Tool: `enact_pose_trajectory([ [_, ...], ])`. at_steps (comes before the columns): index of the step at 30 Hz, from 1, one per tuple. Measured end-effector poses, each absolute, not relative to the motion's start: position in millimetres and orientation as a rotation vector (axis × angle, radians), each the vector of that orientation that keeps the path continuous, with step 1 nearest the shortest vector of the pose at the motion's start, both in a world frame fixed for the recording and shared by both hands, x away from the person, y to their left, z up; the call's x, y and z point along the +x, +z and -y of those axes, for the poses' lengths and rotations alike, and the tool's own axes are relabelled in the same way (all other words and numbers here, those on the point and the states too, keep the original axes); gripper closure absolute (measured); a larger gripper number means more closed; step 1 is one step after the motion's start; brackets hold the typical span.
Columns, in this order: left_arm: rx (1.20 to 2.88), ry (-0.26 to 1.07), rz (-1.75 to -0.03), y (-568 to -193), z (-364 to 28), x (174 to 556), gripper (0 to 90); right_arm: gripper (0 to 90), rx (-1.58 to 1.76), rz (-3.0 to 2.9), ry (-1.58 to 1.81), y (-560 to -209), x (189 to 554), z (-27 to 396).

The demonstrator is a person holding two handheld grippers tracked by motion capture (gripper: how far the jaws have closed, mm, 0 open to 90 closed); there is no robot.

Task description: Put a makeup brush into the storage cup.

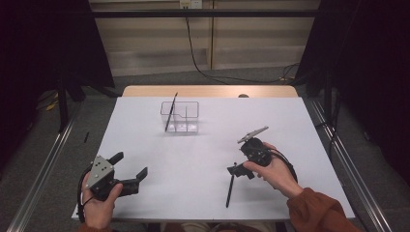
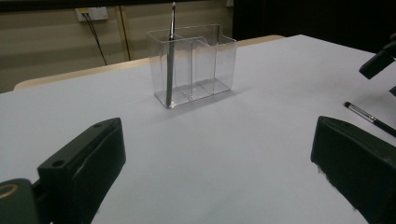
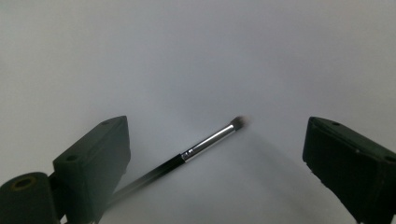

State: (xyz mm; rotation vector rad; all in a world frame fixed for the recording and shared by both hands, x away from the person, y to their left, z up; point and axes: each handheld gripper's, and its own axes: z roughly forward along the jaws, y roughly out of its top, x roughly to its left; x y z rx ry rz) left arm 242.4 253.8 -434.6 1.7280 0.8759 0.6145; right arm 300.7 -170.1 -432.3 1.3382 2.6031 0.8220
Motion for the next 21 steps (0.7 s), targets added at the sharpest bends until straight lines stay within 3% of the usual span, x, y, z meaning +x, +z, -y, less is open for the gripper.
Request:
enact_pose_trajectory([
  [21, 1.736, 0.618, -0.877, -435, -254, 243, 3.2, 8.6, 1.426, -2.791, 0.468, -445, 307, 146],
])
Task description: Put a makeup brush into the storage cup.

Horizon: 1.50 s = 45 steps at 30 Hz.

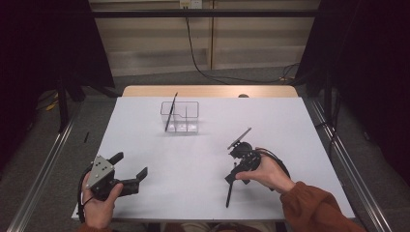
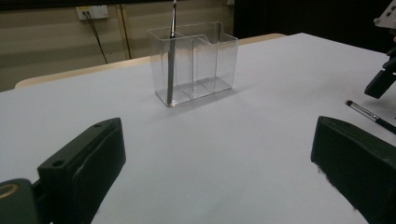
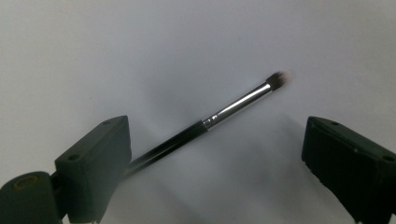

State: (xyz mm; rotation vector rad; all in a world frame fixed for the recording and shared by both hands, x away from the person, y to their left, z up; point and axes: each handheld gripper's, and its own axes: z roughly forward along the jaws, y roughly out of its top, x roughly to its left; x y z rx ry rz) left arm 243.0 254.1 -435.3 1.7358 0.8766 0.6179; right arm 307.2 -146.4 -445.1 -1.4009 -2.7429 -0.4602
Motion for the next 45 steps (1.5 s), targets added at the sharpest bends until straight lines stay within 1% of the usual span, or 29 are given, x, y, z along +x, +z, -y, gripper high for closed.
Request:
enact_pose_trajectory([
  [14, 1.745, 0.627, -0.879, -435, -253, 243, 3.2, 14.2, -1.381, 2.730, -0.354, -453, 309, 137],
  [17, 1.747, 0.626, -0.876, -435, -253, 243, 3.2, 17.5, -1.351, 2.747, -0.339, -452, 308, 134],
  [23, 1.748, 0.628, -0.876, -435, -253, 243, 3.2, 15.9, -1.344, 2.759, -0.319, -453, 306, 130],
  [36, 1.747, 0.626, -0.876, -436, -253, 243, 3.2, 16.3, -1.292, 2.888, -0.236, -456, 298, 120],
  [42, 1.748, 0.626, -0.876, -436, -253, 243, 3.2, 19.4, -1.256, 2.907, -0.240, -455, 298, 121],
  [45, 1.748, 0.625, -0.875, -436, -253, 243, 3.2, 23.6, -1.241, 2.915, -0.244, -454, 298, 123],
])
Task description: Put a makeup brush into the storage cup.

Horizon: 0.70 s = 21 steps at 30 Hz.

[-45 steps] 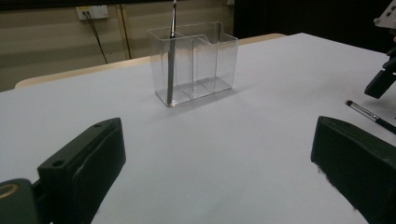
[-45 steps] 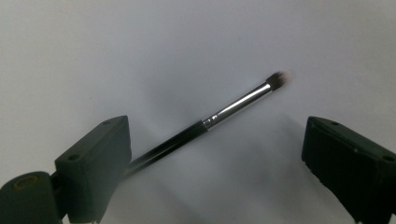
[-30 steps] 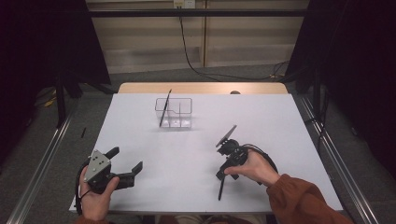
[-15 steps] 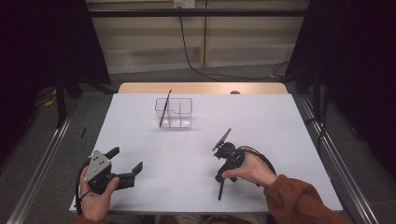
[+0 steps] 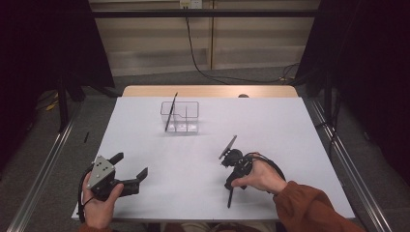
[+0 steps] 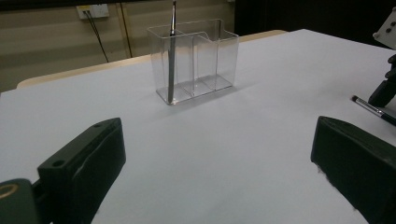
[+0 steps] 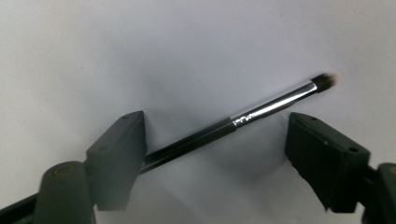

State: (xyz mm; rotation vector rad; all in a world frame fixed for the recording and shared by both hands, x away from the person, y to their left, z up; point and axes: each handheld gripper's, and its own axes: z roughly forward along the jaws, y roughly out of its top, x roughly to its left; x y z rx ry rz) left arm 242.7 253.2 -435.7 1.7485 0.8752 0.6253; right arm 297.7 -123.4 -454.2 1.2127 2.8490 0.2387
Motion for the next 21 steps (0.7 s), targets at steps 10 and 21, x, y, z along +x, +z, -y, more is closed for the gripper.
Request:
enact_pose_trajectory([
  [10, 1.748, 0.626, -0.877, -435.7, -253.4, 242.6, 3.2, 53.8, 1.155, -2.880, 0.217, -448.4, 298.8, 128.0],
  [21, 1.747, 0.626, -0.875, -435.7, -254.1, 242.3, 3.2, 75.5, 1.181, -2.895, 0.200, -447.1, 301.5, 129.3],
])
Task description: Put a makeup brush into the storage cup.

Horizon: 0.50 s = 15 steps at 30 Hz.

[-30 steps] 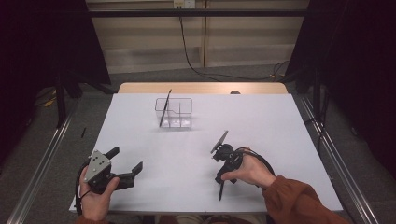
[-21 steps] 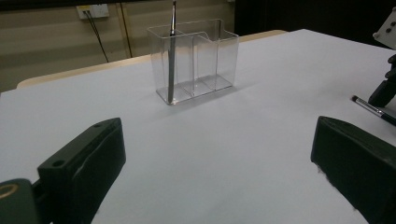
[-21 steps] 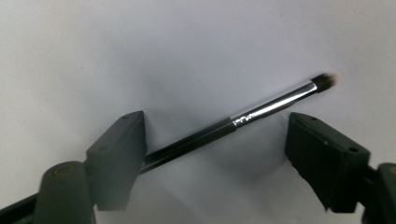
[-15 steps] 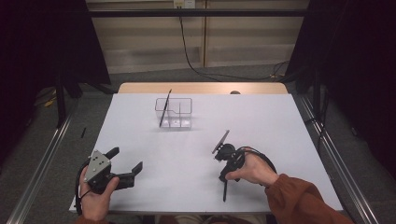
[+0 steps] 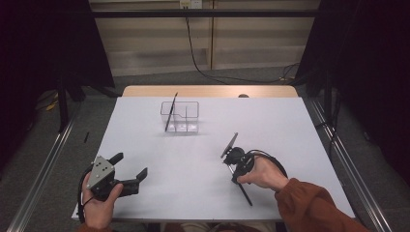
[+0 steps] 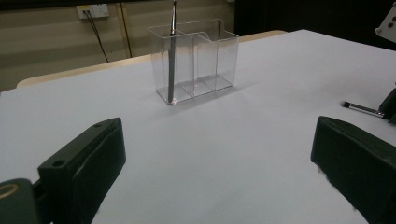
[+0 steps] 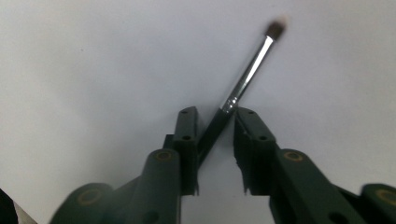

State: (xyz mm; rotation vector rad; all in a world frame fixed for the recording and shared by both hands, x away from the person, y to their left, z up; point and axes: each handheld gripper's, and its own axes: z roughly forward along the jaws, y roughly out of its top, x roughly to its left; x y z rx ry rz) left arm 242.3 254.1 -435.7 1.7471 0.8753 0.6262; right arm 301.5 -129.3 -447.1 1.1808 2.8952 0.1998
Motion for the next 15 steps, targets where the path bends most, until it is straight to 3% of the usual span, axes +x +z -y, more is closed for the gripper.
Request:
enact_pose_trajectory([
  [4, 1.748, 0.627, -0.876, -435.7, -254.3, 242.3, 3.2, 84.9, 1.210, -2.895, 0.203, -447.1, 304.4, 133.1],
  [15, 1.745, 0.624, -0.883, -436.3, -254.0, 242.6, 3.2, 85.1, 1.198, -2.878, 0.246, -446.8, 300.6, 135.2],
])
